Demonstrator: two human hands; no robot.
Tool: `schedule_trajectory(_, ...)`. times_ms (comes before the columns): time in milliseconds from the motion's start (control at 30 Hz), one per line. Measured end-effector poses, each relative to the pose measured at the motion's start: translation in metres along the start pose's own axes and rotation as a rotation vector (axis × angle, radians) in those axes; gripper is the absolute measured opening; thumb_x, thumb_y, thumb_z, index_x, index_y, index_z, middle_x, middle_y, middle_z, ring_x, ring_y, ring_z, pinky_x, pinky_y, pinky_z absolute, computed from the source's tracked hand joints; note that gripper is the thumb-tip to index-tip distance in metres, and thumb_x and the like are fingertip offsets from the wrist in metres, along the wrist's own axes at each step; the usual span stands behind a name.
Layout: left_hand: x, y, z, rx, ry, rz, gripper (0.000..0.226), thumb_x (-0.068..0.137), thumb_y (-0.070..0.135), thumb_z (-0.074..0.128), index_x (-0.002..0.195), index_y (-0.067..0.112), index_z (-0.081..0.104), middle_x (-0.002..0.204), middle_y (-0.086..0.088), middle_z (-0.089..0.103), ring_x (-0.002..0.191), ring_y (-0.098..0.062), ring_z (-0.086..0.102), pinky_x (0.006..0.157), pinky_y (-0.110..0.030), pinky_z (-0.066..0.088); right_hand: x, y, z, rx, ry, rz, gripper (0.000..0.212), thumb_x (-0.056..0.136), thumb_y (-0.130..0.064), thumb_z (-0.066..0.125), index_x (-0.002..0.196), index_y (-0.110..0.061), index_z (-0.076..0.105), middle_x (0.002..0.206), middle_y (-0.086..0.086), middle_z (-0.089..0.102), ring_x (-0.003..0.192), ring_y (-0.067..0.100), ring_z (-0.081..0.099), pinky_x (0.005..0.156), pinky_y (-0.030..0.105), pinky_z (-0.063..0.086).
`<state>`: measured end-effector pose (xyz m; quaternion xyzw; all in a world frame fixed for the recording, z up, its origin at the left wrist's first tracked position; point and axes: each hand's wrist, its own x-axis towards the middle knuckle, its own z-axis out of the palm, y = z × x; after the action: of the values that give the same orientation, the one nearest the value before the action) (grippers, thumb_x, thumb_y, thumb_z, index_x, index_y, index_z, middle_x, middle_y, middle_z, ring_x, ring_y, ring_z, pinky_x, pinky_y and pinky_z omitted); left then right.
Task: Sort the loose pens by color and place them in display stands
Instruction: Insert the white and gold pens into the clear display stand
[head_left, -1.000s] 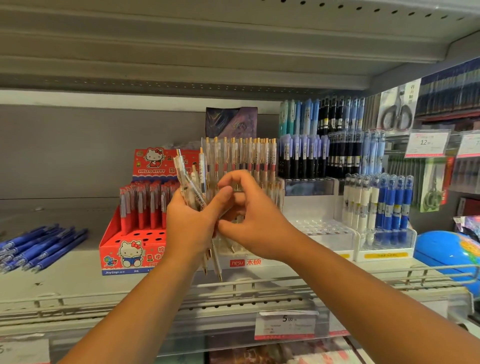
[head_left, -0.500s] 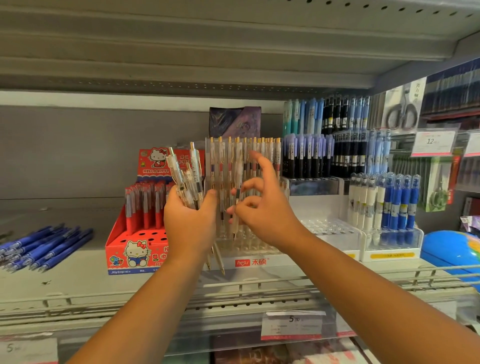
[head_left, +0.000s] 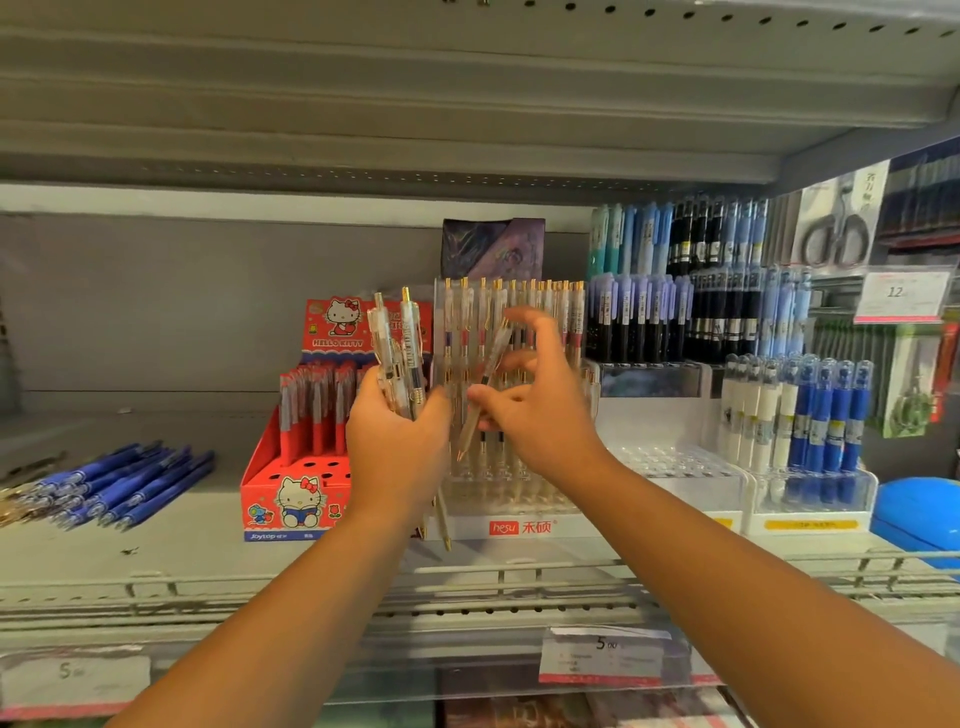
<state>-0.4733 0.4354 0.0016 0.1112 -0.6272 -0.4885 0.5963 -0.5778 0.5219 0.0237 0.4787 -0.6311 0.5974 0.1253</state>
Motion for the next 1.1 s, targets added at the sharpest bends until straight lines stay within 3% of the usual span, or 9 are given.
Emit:
schedule_trajectory(167,0.004,-0.003,-0.006,-0.015,-0.018,-0.007,0.015,0.088,0.013,0.066,0.095,0.026,0.063,0.067,0.013,0.066,0.057,-0.002,0.06,0.053,-0.02,0.046,0.001,0.002,0.007,-0.139,0.042,-0.063,0.076,0.079,-0.022,0.08,0.131,-0.048,0.031,0.093,-0.013,0.057,0.063,0.008,0.067,0.061,0.034,0.061)
schedule_trajectory(233,0.006,-0.003,-0.009,-0.002,-0.027,0.007,0.015,0.087,0.015,0.066,0.093,0.029,0.062,0.068,0.014,0.066,0.057,-0.001,0.059,0.053,-0.018,0.045,0.002,0.002,0.01,-0.206,0.051,-0.078,0.076,0.079,-0.024,0.08,0.132,-0.048,0.03,0.088,-0.017,0.058,0.061,0.004,0.066,0.06,0.03,0.061)
schedule_trajectory(367,0.008,-0.005,-0.019,0.035,-0.051,0.016,0.017,0.088,0.017,0.066,0.097,0.03,0.063,0.071,0.01,0.066,0.059,-0.003,0.059,0.054,-0.022,0.046,0.003,0.007,0.018,-0.221,-0.032,-0.029,0.065,0.086,-0.026,0.074,0.131,-0.048,0.032,0.084,-0.01,0.064,0.066,0.007,0.067,0.066,0.034,0.061)
schedule_trajectory(433,0.009,-0.008,-0.025,0.051,-0.047,0.01,0.017,0.088,0.016,0.065,0.093,0.031,0.062,0.068,0.011,0.063,0.058,-0.006,0.057,0.052,-0.022,0.044,0.001,0.009,0.02,-0.243,-0.084,-0.04,0.057,0.09,-0.025,0.069,0.132,-0.045,0.036,0.081,-0.011,0.064,0.067,0.003,0.066,0.064,0.027,0.059)
schedule_trajectory(567,0.007,-0.012,-0.025,0.058,-0.065,-0.02,0.016,0.087,0.015,0.065,0.09,0.03,0.062,0.062,0.011,0.062,0.052,-0.006,0.055,0.048,-0.024,0.043,-0.001,0.009,0.024,-0.256,-0.184,-0.025,0.048,0.091,-0.013,0.066,0.131,-0.033,0.048,0.083,-0.016,0.059,0.071,-0.001,0.061,0.065,0.019,0.052)
schedule_trajectory(667,0.004,-0.009,-0.02,0.069,-0.098,0.009,0.017,0.087,0.017,0.067,0.093,0.031,0.063,0.072,0.018,0.068,0.058,0.002,0.061,0.049,-0.012,0.045,-0.003,0.006,0.028,-0.253,-0.215,-0.026,0.047,0.091,-0.003,0.063,0.129,-0.029,0.052,0.087,-0.021,0.054,0.073,-0.003,0.059,0.063,0.009,0.046)
schedule_trajectory(833,0.005,-0.011,-0.02,0.042,-0.094,-0.016,0.012,0.088,0.019,0.066,0.091,0.03,0.062,0.062,0.016,0.065,0.052,0.0,0.059,0.045,-0.014,0.043,-0.006,0.006,0.028,-0.308,-0.151,0.012,0.048,0.089,-0.009,0.067,0.128,-0.031,0.049,0.084,-0.014,0.06,0.078,0.006,0.062,0.07,0.03,0.056)
schedule_trajectory(967,0.006,-0.011,-0.019,0.013,-0.112,-0.054,0.012,0.09,0.02,0.064,0.088,0.031,0.061,0.063,0.011,0.061,0.054,-0.007,0.058,0.049,-0.024,0.046,-0.008,0.006,0.026,-0.329,-0.133,0.057,0.06,0.088,-0.015,0.07,0.136,-0.03,0.036,0.08,-0.009,0.063,0.072,0.003,0.061,0.064,0.022,0.051)
schedule_trajectory(1100,0.006,-0.012,-0.019,-0.007,-0.111,-0.058,0.016,0.091,0.019,0.063,0.085,0.033,0.059,0.061,0.01,0.061,0.056,-0.011,0.058,0.052,-0.029,0.047,-0.016,0.001,0.024,-0.424,-0.143,0.022,0.048,0.092,-0.015,0.061,0.132,-0.024,0.037,0.088,-0.005,0.061,0.079,0.011,0.062,0.071,0.037,0.058)
